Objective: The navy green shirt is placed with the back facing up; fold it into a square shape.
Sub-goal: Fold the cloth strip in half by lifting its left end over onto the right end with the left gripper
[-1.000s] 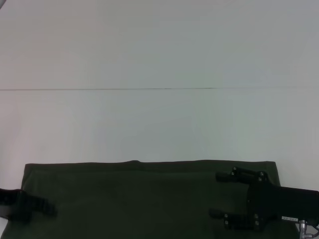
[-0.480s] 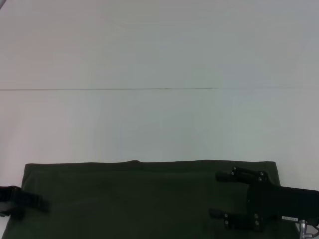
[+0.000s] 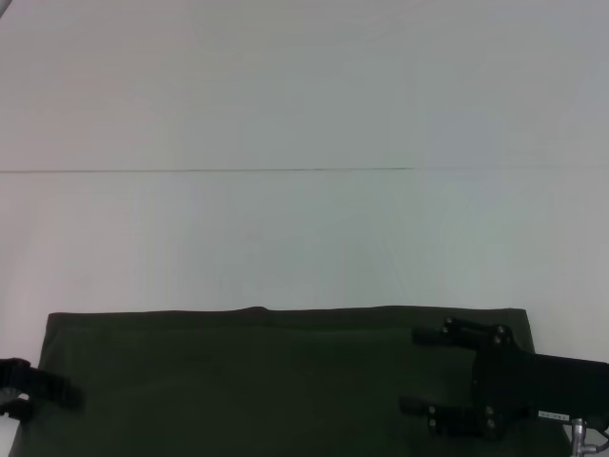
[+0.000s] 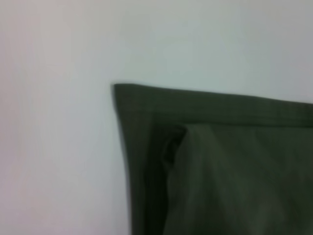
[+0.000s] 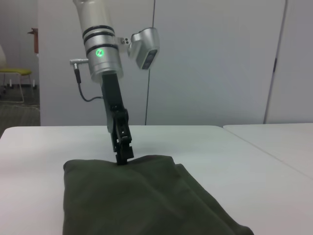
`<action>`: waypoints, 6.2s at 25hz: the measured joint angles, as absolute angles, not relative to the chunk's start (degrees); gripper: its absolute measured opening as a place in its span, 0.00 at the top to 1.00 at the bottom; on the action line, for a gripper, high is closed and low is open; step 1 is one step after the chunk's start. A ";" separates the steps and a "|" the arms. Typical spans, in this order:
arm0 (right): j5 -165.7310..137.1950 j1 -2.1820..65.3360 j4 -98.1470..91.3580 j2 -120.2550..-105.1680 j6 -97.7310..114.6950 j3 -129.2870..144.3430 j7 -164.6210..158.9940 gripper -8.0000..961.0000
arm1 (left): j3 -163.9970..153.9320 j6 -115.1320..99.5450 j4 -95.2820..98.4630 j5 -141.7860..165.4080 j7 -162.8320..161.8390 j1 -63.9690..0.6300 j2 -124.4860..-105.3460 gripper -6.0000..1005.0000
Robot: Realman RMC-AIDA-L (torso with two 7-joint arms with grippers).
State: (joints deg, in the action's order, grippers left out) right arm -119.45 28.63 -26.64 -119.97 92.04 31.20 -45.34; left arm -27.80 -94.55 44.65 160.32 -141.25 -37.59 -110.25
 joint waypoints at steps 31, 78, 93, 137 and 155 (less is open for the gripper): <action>-119.25 28.62 -26.54 -120.00 91.81 31.20 -45.33 0.15 | -27.51 -92.96 46.66 162.19 -141.25 -36.68 -110.38 0.16; -119.01 28.52 -26.45 -120.15 91.93 31.53 -45.20 0.15 | -27.43 -91.66 46.05 162.94 -141.26 -36.12 -110.64 0.16; -119.00 28.50 -26.46 -120.14 91.94 31.20 -45.13 0.15 | -27.86 -89.85 45.82 163.04 -141.00 -35.89 -111.02 0.16; -118.86 28.04 -26.55 -120.06 92.82 31.20 -45.26 0.15 | -28.25 -90.60 42.12 159.35 -140.96 -36.16 -111.25 0.16; -118.67 27.95 -26.64 -119.97 93.17 31.20 -45.27 0.15 | -28.59 -90.10 43.66 160.67 -141.08 -36.52 -110.96 0.16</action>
